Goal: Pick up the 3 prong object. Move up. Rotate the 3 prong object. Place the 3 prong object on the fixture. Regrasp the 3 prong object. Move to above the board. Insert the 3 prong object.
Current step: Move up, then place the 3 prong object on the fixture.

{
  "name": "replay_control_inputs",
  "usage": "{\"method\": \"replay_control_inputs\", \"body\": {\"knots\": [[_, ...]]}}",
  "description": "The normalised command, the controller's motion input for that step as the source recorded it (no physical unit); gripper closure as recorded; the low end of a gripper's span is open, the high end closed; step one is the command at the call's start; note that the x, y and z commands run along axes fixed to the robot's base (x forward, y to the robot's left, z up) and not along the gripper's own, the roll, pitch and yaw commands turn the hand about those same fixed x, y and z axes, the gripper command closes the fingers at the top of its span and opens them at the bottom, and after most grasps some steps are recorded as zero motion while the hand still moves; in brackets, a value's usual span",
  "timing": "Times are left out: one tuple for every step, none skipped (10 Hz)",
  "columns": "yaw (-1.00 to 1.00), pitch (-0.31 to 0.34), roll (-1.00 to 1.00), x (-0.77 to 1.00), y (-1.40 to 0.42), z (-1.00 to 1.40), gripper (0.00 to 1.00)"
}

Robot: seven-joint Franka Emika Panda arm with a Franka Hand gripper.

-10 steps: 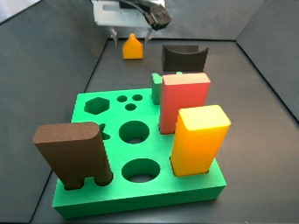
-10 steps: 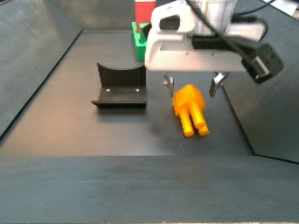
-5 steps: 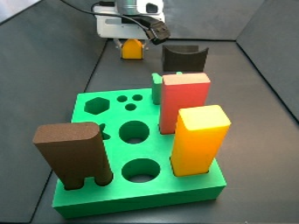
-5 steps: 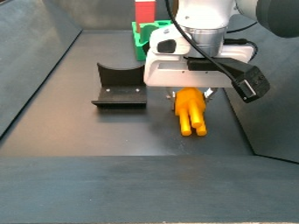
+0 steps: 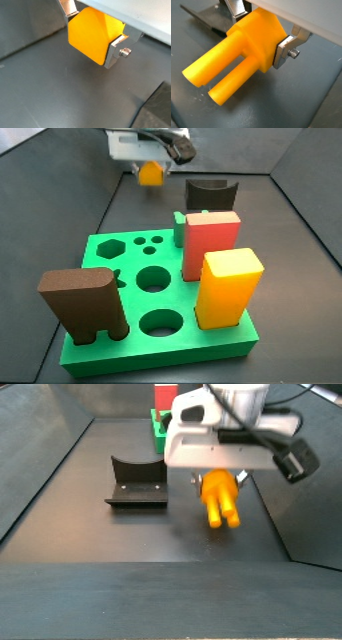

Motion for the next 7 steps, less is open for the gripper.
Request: {"method": "replay_control_inputs", "body": {"knots": [[-0.01,0.042,0.01,-0.02,0.01,0.28,1.00],[0.00,0.000,0.00,0.00,0.00,1.00,1.00],[0.00,0.000,0.00,0.00,0.00,1.00,1.00],[-0.01,0.013,0.01,-0.01,0.00,1.00,1.00],[-0.01,0.016,0.01,-0.01,0.00,1.00,1.00],[-0.01,0.022,0.02,-0.02,0.00,1.00,1.00],[-0.02,0.026,0.02,-0.02,0.01,1.00,1.00]]}}
